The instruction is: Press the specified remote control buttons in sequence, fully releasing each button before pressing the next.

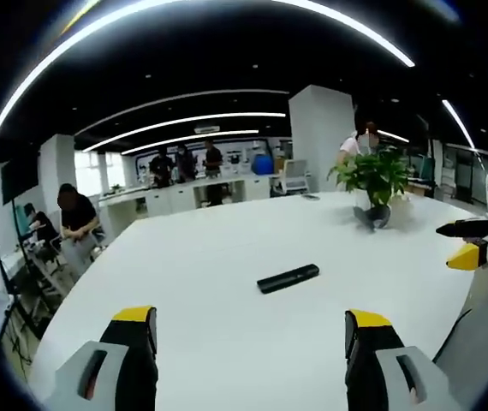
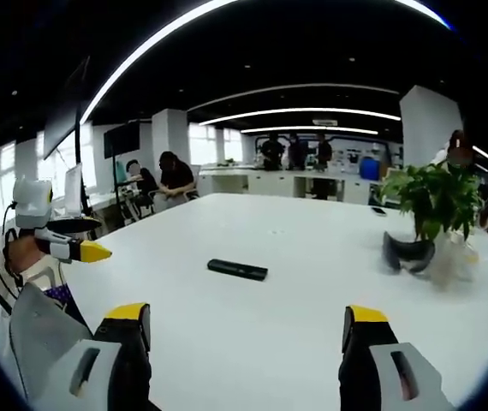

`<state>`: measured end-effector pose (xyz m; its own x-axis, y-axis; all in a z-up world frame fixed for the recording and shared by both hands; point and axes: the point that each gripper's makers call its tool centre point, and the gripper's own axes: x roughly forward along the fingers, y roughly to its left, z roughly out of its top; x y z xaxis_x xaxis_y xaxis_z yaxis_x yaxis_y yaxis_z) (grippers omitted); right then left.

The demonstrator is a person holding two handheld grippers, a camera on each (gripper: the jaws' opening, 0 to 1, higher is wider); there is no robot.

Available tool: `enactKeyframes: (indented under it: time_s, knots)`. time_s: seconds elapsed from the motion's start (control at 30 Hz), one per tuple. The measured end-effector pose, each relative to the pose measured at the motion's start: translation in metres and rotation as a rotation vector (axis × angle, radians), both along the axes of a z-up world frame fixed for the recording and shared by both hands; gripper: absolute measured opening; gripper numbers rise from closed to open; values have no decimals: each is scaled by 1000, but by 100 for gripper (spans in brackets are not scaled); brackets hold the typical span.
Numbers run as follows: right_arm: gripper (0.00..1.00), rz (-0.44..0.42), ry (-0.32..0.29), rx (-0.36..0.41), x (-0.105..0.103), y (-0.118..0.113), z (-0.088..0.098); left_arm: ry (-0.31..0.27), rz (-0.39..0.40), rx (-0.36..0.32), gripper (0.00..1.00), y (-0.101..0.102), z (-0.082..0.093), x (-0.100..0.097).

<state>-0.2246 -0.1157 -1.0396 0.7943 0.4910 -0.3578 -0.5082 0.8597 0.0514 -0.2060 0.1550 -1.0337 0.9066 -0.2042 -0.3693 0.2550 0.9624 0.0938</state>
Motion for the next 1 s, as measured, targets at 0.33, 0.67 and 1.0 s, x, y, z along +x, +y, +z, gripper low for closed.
enactKeyframes:
  time_s: [0.33,0.67,1.0]
  knots:
    - [71,32,28,37,-2,3,-2,-9,-40,27,93,-5,13,33]
    - [50,52,62,63,-8,7,-1,-13,-151,55,88,-31,26,71]
    - [30,70,99,86,-12,8,-6,44,-281,137,87,-54,17,103]
